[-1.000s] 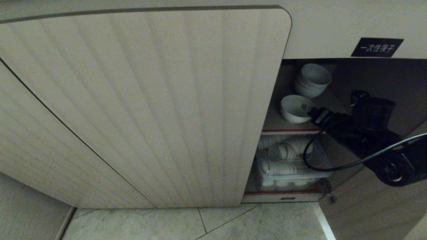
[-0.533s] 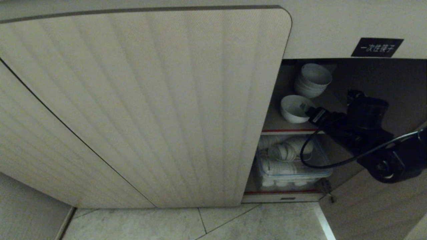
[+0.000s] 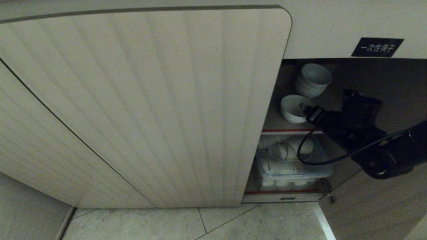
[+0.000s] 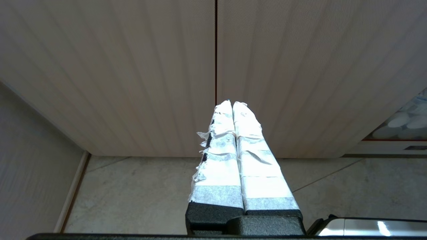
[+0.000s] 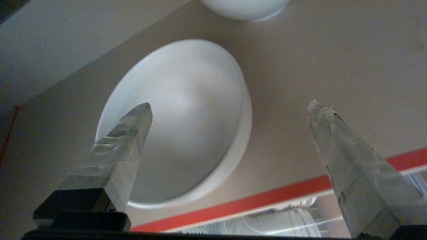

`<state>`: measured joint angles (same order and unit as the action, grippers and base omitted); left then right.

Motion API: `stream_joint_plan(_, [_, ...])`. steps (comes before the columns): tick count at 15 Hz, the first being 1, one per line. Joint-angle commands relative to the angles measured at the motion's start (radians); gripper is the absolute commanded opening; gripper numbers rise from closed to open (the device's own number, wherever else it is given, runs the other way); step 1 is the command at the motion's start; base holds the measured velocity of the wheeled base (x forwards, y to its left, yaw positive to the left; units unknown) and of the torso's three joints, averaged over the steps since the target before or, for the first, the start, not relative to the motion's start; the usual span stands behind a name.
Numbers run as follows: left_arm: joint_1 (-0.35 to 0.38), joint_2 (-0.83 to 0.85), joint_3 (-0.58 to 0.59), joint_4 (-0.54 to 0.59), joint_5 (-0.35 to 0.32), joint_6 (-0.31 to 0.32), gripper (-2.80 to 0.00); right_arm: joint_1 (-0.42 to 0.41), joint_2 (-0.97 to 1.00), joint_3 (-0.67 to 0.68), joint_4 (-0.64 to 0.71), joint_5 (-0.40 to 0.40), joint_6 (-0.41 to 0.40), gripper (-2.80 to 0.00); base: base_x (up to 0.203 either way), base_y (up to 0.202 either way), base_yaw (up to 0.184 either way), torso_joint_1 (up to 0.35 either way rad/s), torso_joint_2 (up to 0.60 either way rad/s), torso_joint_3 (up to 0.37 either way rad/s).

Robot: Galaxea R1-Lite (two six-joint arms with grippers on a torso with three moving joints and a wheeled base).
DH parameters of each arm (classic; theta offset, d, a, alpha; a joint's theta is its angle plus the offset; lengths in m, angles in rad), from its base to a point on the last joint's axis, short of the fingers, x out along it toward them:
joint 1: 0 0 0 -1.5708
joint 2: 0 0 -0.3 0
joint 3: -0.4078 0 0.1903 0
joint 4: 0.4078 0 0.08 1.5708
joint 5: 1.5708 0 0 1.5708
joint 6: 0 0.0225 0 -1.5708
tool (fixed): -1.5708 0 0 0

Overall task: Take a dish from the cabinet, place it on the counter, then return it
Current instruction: Take the bowl from the cabinet

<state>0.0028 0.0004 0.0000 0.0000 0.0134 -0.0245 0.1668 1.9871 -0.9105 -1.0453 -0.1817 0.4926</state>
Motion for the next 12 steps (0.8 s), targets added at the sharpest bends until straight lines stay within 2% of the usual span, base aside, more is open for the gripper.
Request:
stream_joint_plan(1, [0.0, 0.0, 0.0, 0.0, 0.0, -0.001, -2.8, 0.0, 0.006, -0.025, -0.001, -0.001, 0.004, 0.0, 0.0, 0.0, 0.0, 0.0, 0.0, 0.0])
stream_joint_plan(6, [0.0, 0.0, 0.0, 0.0, 0.0, -0.002, -2.8, 0.0, 0.01, -0.034, 0.061, 0.002, 0.018, 0.0, 0.0, 0.0, 0.0, 0.0, 0.0, 0.0])
stream_joint_plan(12, [0.0, 0.0, 0.0, 0.0, 0.0, 0.0, -2.8, -0.001, 0.014, -0.116, 0.181, 0.002, 0.063, 0.0, 0.0, 0.0, 0.0, 0.0, 0.0, 0.0])
